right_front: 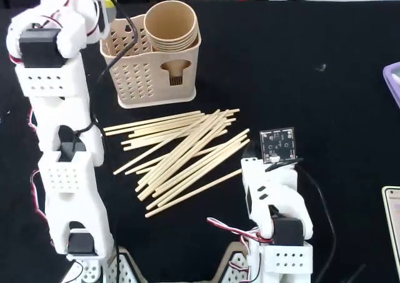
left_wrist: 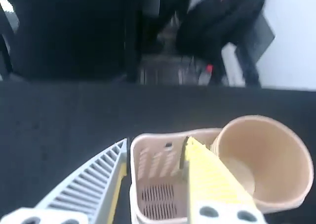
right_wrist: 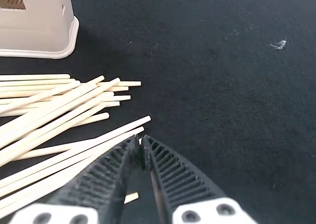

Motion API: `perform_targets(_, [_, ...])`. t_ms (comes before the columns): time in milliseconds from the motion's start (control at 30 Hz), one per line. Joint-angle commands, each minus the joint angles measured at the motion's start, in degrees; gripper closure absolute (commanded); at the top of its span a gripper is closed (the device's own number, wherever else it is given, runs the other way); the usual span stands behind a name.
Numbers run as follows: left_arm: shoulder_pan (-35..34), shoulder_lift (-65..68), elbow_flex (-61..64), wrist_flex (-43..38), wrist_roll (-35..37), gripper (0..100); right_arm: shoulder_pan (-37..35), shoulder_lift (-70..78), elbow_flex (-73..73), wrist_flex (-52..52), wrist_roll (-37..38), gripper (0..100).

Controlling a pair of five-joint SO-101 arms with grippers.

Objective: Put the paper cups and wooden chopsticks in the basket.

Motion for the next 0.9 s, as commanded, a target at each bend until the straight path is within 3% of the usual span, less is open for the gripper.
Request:
perform_targets(0, [-0.9, 3.3, -2.5, 1.3, 0.4, 81, -0.4, -0.9, -0.3, -1.0, 0.6, 98.4])
perform_targets(367, [-1.6, 15.6, -2.6, 1.5, 0.2, 81, -0.4, -0.9, -0.3, -1.0, 0.7, 98.4])
perform_targets(433, [-1.5, 16.6, -2.6, 1.5, 0.2, 84, -0.4, -0.9, -0.3, -1.0, 0.7, 98.4])
perform_targets(533, [-0.4, 17.5, -2.6, 1.6, 0.0, 98, -0.4, -0.9, -0.3, -1.0, 0.7, 98.4])
perform_targets(633, [1.2, 17.3, -2.2, 2.8, -0.2, 98, -0.4, -0.9, -0.3, -1.1, 0.7, 98.4])
perform_targets(867, [4.6, 17.5, -1.9, 2.9, -9.4, 97, -0.4, -0.9, -0.3, -1.0, 0.7, 98.4])
